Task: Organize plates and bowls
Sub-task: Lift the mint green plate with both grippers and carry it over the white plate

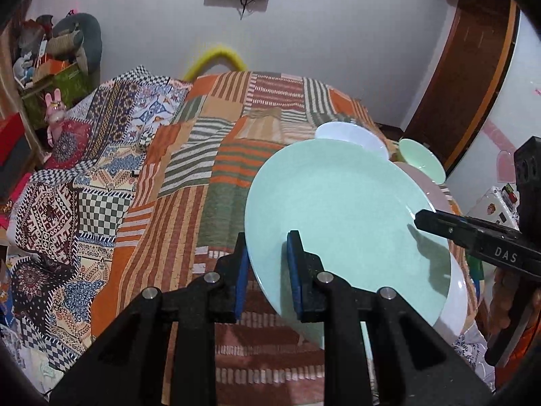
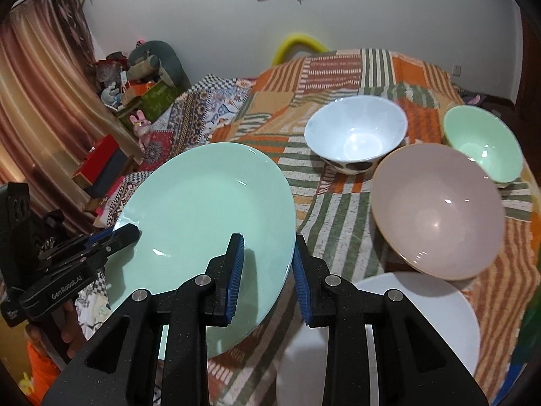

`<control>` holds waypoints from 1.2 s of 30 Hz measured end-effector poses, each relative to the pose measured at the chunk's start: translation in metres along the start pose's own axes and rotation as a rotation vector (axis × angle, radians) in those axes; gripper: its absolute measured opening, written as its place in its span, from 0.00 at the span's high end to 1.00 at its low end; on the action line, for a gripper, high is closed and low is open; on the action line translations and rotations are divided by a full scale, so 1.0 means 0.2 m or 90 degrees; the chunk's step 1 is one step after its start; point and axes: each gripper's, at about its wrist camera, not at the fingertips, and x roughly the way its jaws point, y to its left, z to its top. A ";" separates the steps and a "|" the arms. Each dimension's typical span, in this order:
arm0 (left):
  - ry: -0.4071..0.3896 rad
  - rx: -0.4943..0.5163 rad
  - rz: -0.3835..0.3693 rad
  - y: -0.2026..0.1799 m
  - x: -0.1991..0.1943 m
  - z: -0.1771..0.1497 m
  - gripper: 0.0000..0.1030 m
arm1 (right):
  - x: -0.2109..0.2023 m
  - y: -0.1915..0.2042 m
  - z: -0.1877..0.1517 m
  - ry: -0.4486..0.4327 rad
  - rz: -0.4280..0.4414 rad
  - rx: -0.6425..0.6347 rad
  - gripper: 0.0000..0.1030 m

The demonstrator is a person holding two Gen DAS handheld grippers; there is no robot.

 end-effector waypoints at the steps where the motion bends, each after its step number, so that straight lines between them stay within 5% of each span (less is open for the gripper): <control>1: -0.003 0.002 0.000 -0.02 -0.02 0.00 0.80 | -0.02 -0.01 -0.01 -0.003 0.002 -0.001 0.75; 18: -0.030 0.052 -0.016 -0.36 -0.18 -0.08 0.80 | -0.32 -0.13 -0.16 -0.056 0.000 0.028 0.75; 36: 0.005 0.089 -0.050 -0.65 -0.15 -0.18 0.79 | -0.53 -0.32 -0.33 -0.087 -0.042 0.058 0.75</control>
